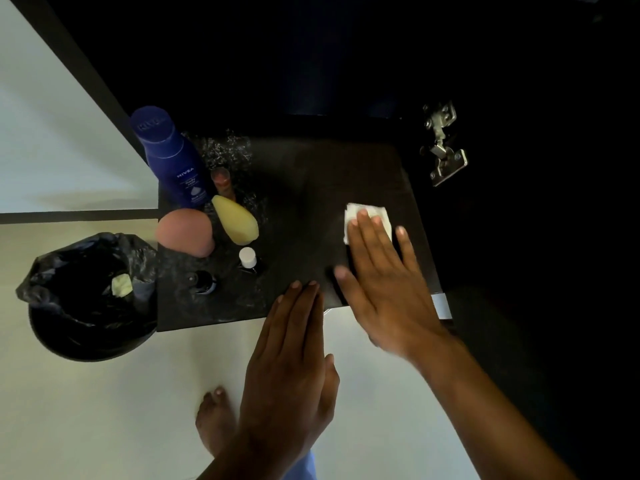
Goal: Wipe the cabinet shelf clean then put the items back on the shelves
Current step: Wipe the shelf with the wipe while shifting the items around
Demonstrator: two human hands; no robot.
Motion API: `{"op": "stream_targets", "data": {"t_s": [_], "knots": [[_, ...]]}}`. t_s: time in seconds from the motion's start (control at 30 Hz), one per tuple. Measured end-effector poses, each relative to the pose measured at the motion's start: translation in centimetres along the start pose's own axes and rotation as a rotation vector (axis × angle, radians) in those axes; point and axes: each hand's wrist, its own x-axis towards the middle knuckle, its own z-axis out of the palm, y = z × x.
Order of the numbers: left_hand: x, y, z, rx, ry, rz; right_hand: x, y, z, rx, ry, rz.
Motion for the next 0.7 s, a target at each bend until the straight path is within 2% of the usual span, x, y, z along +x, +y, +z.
{"op": "stream_targets", "data": {"t_s": [0.23, 0.37, 0.5, 0.7], "knots": [[-0.8, -0.6, -0.3, 0.024, 0.021, 0.002, 13.5, -2.7, -2.0, 0.010, 0.057, -0.109], [-1.8, -1.2, -0.2, 0.042, 0.051, -0.026, 16.3, -4.3, -2.5, -0.015, 0.059, -0.161], [-3.0, -1.9, -0.2, 0.017, 0.103, -0.031, 13.5, -4.3, -1.6, 0.001, 0.084, -0.220], [-4.0, -3.8, -0.3, -0.002, 0.167, 0.003, 3.9, -5.2, 0.0, 0.020, 0.073, -0.236]]}}
